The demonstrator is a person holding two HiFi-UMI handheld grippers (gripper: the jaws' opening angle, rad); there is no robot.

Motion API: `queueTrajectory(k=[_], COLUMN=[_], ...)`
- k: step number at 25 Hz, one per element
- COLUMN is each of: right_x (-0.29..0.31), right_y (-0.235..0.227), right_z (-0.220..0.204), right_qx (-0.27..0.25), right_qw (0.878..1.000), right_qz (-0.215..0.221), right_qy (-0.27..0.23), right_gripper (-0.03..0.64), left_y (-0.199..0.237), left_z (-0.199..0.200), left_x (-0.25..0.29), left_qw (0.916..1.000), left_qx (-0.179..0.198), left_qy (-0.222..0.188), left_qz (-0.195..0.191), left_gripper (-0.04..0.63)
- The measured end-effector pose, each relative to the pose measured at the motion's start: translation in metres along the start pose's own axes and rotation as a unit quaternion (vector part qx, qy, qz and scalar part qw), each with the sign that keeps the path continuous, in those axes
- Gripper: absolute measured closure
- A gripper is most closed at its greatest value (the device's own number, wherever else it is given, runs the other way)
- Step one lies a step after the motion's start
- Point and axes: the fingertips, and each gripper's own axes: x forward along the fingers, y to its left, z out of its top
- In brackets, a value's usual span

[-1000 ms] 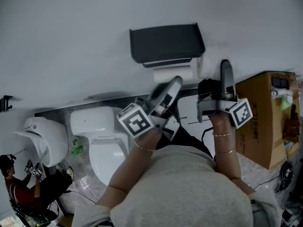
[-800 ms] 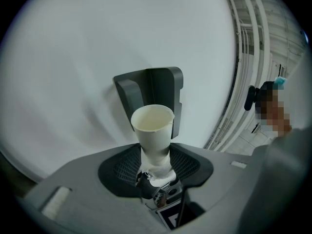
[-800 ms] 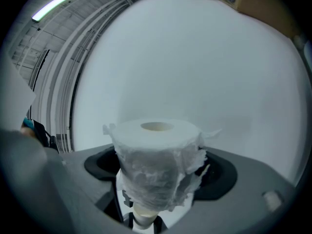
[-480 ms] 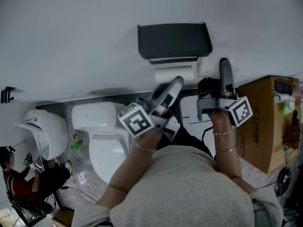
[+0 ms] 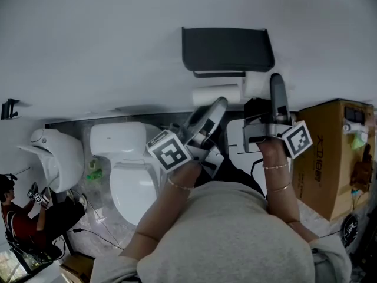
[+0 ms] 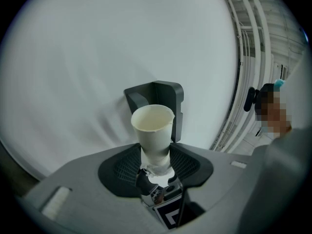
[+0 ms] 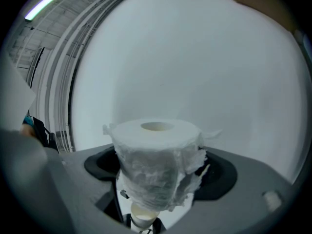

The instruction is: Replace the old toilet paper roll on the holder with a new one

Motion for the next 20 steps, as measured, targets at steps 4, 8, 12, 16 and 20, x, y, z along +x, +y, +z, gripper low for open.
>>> queueTrajectory(k=[4,8,12,16,20], right_x=[0.008,0.009,0.010,0.010,0.010], right_y=[-0.001,-0.002,-0.001,0.000,-0.002], right_z=[-0.025,-0.023,-0.034,-0.037,-0.038], right_qx=[0.007,0.009,0.021,0.023,0.023], right_qw=[1.000,1.000,1.000,0.999,0.999], right_qz=[0.000,0.005,0.009,0.011,0.013], right_qy=[0.007,0.012,0.015,0.020,0.025], right_gripper=[0.176,0.176,0.176,0.176,0.176], left_y=[0.005,0.005,0.007,0.006,0.006], left_z=[0.011,0.002,0.007,0.007,0.001], left_x=[-0.014,-0.011,-0.019,-0.022,-0.027], left_qw=[1.0000,0.9999,0.9999,0.9998,0.9998], left_qx=[-0.007,-0.011,-0.012,-0.011,-0.012], left_qy=[-0.003,-0.002,-0.007,-0.012,-0.010], left_qz=[0.001,0.003,0.008,0.009,0.014], left_gripper=[0.407,0.407,0.407,0.408,0.408])
